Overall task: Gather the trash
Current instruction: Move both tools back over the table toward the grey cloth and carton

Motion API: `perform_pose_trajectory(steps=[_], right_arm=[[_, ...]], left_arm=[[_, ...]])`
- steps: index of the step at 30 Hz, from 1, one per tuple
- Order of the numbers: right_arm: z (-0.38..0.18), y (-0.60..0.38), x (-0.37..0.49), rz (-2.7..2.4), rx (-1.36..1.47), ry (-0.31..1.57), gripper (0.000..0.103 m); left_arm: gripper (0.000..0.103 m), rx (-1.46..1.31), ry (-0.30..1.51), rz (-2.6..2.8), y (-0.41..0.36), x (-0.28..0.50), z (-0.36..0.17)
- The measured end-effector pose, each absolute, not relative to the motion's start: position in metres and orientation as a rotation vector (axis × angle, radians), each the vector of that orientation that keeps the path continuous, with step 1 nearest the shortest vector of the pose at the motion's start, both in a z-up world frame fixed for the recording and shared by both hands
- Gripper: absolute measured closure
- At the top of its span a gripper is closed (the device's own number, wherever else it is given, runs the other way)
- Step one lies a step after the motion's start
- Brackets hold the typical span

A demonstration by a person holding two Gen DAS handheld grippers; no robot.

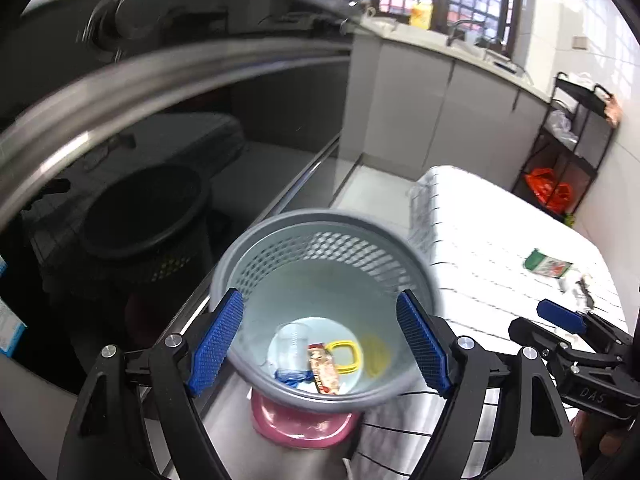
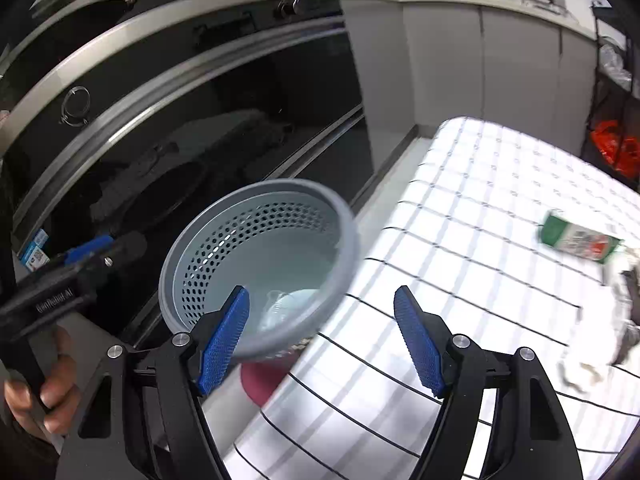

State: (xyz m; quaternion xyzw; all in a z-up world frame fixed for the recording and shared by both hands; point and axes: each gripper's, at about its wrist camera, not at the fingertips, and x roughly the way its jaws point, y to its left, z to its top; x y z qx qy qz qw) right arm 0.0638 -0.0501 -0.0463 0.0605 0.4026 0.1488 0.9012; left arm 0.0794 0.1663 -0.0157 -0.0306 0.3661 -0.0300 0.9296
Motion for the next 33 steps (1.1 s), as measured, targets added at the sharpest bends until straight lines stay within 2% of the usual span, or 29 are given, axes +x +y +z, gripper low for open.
perform_pose_trajectory(steps=[11, 18, 24, 33], right_arm=[[-0.007, -0.152, -0.023, 0.179, 0.221, 0.717, 0.031], [0.018, -0.212, -0.061, 0.107, 0.230, 0.625, 0.029], [0.022, -0.262, -0.072, 0.026, 0.258, 0.584, 0.029], [-0.012, -0.323, -0.041, -0.110, 0.294, 0.632, 0.029]], left_arm=[[0.025, -0.009, 0.673, -0.157, 0.098, 0.023, 0.045], [0.021, 0.032, 0.634, -0.202, 0.046, -0.017, 0.065], [0.020, 0.059, 0.617, -0.262, 0.001, -0.022, 0.066], [0.020, 0.106, 0.639, -0.361, -0.077, 0.019, 0.038]])
